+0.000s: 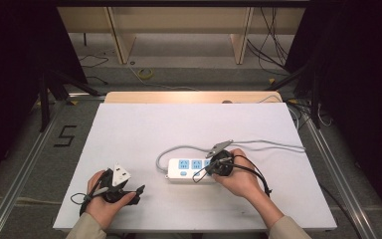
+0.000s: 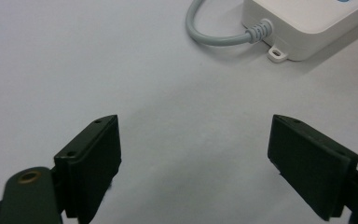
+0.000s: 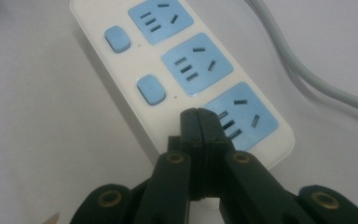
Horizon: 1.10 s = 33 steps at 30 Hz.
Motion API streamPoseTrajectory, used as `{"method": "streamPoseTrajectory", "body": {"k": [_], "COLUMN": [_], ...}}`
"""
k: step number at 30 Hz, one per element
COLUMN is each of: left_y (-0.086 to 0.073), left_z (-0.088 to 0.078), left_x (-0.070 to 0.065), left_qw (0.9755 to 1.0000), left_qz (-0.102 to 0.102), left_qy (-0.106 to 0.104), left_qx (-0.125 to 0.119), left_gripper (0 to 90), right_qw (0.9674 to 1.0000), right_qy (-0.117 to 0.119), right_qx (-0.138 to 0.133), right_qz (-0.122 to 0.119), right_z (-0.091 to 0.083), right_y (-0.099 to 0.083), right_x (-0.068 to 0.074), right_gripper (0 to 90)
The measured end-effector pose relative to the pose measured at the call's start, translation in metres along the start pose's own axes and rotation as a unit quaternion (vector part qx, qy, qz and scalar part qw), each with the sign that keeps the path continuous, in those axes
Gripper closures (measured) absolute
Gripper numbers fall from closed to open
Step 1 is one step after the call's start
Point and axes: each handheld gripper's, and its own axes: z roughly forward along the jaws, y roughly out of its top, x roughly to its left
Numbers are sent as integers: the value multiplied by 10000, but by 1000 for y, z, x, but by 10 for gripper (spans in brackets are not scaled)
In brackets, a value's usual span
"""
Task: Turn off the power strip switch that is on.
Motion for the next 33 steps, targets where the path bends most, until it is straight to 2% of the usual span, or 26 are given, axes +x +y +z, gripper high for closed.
{"method": "streamPoseTrajectory", "body": {"k": [8,9,14,26,27,30,31,33], "left_y": [0,0,0,0,0,0,0,0], "left_z": [0,0,0,0,0,0,0,0], "left_x": [-1,-1,0,0,0,0,0,0], "left_qw": [10000,10000,10000,10000,10000,10000,10000,10000], "left_qz": [-5,-1,-18,-6,-4,-4,-7,-5], "left_qy": [7,6,3,-3,-4,-3,-2,-4], "left_qx": [2,0,-16,-3,-4,-20,-13,-1], "left_gripper": [170,170,170,170,170,170,170,170], "right_qw": [10000,9999,9999,9997,9995,9998,9994,9992], "right_qy": [22,147,139,173,180,106,123,109], "right_qx": [3,-36,-79,-131,-237,-149,-272,-338], "right_qz": [-4,63,19,91,103,72,170,208], "right_z": [1,2,3,3,2,-2,-5,-9], "right_y": [-1,-1,0,-1,-1,0,-2,-3], "right_x": [0,1,2,1,1,-1,-4,-5], "right_gripper": [900,900,900,900,900,900,900,886]}}
